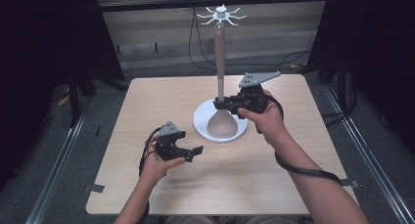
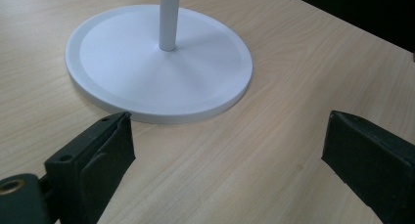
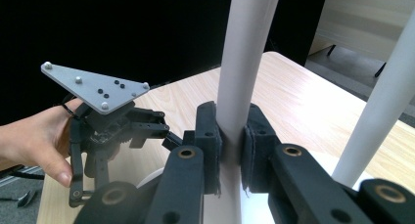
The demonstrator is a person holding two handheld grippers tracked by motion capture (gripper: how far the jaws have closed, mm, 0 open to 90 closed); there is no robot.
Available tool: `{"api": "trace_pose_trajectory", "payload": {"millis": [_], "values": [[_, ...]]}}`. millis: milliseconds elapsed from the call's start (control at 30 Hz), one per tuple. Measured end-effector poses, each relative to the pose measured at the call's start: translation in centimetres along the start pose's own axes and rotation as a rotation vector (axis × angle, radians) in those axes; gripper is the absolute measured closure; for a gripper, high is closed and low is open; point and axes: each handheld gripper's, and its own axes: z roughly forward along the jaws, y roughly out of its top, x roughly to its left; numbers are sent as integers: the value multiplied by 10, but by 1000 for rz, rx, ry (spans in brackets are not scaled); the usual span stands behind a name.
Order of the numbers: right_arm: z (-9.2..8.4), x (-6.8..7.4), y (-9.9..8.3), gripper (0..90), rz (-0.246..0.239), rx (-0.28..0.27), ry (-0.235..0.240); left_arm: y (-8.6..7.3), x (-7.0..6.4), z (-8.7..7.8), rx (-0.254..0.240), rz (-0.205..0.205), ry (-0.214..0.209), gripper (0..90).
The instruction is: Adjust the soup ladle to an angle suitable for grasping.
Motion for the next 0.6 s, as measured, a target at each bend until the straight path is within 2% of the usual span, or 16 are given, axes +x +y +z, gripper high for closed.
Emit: {"api": "trace_pose_trajectory", "payload": {"millis": [600], "values": [[9,-11,-5,805,16,-5,-26,0,0,-1,0,8,1,49]]}}
